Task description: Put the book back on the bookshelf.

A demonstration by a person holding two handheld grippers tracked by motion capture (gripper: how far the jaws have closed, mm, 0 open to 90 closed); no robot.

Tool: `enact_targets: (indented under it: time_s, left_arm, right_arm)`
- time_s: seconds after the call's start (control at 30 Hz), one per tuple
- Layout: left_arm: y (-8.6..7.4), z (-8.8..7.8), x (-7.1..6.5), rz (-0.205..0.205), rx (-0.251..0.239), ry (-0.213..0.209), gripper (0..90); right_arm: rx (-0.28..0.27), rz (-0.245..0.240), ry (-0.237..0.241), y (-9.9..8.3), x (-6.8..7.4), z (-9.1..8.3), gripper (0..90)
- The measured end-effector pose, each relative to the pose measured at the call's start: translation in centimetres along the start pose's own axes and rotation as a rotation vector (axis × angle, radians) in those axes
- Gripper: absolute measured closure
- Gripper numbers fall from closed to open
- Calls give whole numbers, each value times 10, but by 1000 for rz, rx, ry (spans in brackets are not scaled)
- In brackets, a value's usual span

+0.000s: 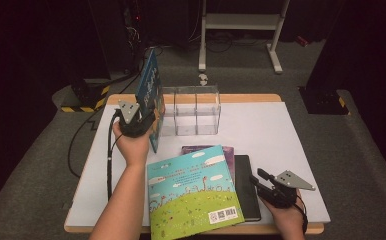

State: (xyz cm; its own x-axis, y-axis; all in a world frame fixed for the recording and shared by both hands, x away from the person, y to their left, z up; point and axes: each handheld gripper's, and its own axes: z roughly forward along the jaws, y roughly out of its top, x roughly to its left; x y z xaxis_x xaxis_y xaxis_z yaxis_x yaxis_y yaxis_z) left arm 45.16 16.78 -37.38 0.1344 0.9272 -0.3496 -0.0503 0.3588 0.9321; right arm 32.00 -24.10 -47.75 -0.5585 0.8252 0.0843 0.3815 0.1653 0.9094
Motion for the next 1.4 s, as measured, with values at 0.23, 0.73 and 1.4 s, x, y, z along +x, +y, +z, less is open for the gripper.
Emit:
enact_targets:
  time_s: [0.23,0.73,1.4]
  left_arm:
    - [1,-5,0,-20,14,-28,496]
    - [-6,-22,9,-52,95,-90,340]
    - [-22,-54,30,-109,215,-74,290]
  right_arm:
    - [4,-3,2,0,0,1,569]
    - [13,-12,1,-1,2,3,564]
    - [14,-36,15,-1,5,4,545]
